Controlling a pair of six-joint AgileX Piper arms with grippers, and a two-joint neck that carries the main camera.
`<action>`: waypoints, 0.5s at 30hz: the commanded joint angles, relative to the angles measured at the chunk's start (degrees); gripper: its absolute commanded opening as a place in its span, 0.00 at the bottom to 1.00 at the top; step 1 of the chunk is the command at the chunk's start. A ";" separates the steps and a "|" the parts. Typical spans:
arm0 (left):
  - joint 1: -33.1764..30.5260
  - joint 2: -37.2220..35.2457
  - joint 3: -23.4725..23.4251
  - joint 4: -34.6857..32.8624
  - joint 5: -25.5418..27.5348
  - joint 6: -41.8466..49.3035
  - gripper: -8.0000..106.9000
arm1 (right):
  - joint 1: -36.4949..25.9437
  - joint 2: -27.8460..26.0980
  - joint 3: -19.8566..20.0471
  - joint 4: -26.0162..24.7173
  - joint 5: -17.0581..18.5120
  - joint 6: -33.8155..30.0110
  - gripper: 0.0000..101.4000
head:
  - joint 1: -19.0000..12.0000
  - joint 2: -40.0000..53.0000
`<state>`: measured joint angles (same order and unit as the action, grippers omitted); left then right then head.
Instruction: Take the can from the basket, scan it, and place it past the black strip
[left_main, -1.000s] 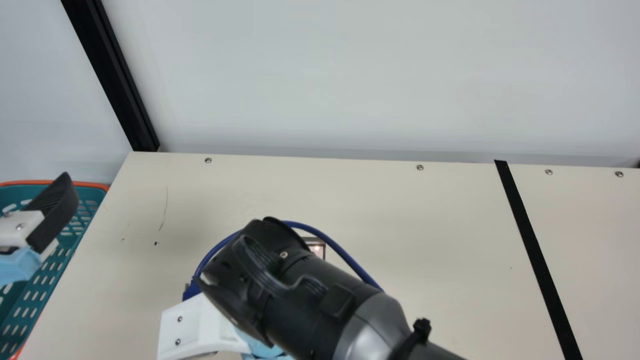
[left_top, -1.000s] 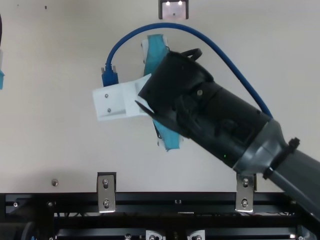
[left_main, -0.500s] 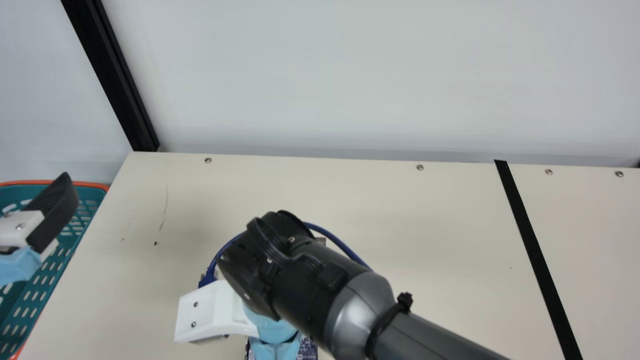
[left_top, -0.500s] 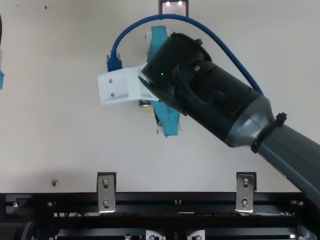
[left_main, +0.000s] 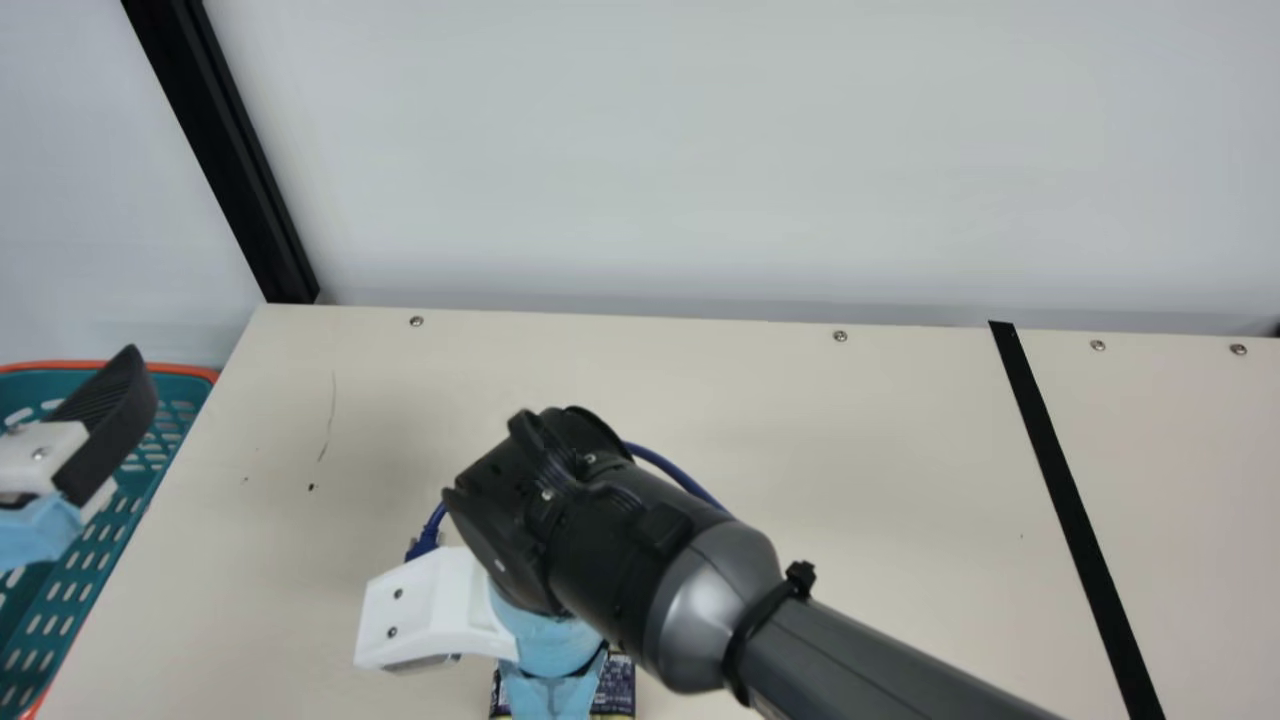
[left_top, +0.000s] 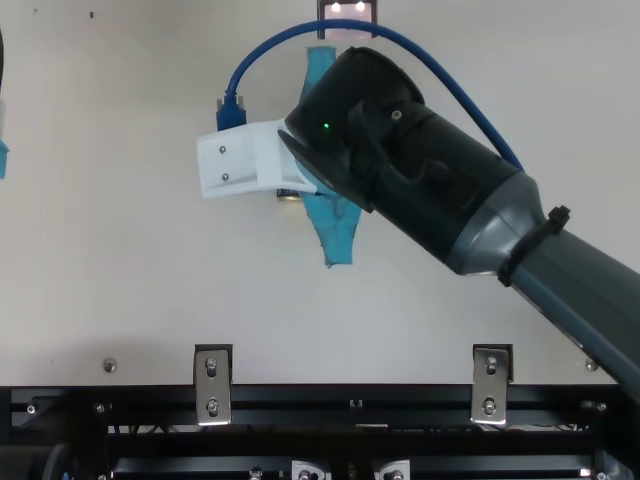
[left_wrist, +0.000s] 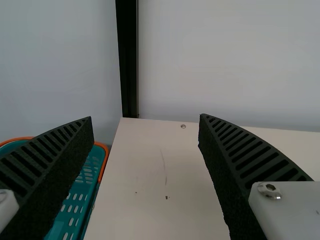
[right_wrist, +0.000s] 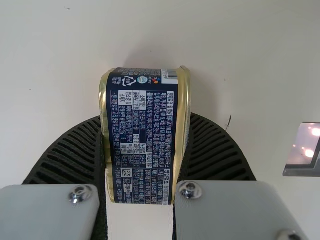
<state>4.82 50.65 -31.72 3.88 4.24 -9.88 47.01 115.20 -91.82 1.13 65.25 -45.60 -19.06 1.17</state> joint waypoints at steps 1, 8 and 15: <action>0.00 0.00 0.00 0.00 0.00 0.00 0.85 | -0.14 -0.34 0.27 -0.06 -0.62 0.24 0.00 | -0.70 -0.21; 0.00 0.00 0.00 0.00 0.00 0.00 0.85 | -1.33 -3.26 1.04 0.65 -3.49 2.22 0.00 | -0.70 -0.21; 0.00 0.00 0.00 0.00 0.00 0.00 0.85 | -3.62 -8.36 3.35 1.10 -7.28 5.35 0.00 | -0.70 -0.21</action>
<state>4.82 50.65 -31.72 3.88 4.24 -9.88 43.78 108.01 -88.88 2.07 59.13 -40.68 -19.06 1.17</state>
